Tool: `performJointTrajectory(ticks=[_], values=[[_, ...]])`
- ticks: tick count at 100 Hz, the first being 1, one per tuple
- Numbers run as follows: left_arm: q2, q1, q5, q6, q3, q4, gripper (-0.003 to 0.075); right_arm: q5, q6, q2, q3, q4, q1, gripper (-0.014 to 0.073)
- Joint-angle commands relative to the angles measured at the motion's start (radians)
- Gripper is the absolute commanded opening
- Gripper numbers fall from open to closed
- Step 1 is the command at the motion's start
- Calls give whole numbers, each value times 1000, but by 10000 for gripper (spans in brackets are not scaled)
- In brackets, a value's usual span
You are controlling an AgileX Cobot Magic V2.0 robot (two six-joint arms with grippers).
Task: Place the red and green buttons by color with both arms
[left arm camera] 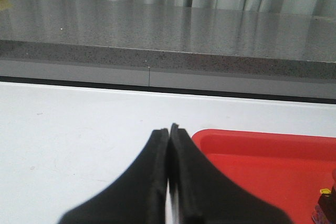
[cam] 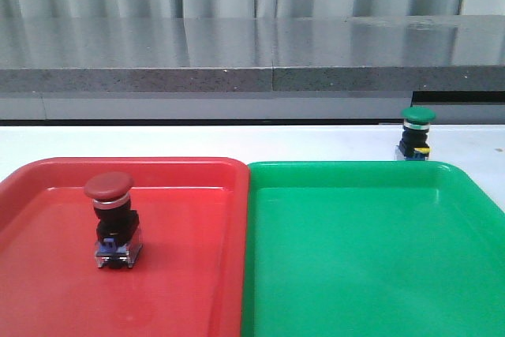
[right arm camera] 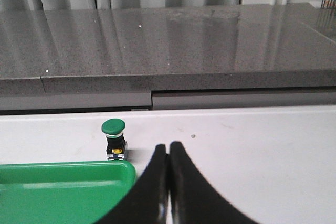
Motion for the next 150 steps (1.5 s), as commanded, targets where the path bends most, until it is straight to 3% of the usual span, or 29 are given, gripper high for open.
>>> performJointTrajectory(ticks=[1,43,72,80,92,96,106,113,150], values=[[-33,3,-76,-8,13,-1,-20,5,-6,104,-115,-11,0,-45],[-33,3,-76,-8,13,-1,-20,142,-6,605,-472,7,3,-45],[-33,3,-76,-8,13,-1,-20,304,-6,932,-727,71,70,-34],[-33,3,-76,-8,13,-1,-20,332,-6,1011,-773,90,82,34],[-33,3,-76,-8,13,-1,-20,360,-6,1129,-834,124,82,288],[-33,3,-76,-8,13,-1,-20,363,-6,1172,-852,134,82,416],[-33,3,-76,-8,13,-1,-20,363,-6,1247,-890,152,82,600],[-33,3,-76,-8,13,-1,-20,370,-6,1290,-921,173,82,633],[-33,3,-76,-8,13,-1,-20,421,-6,1525,-1088,191,139,626]])
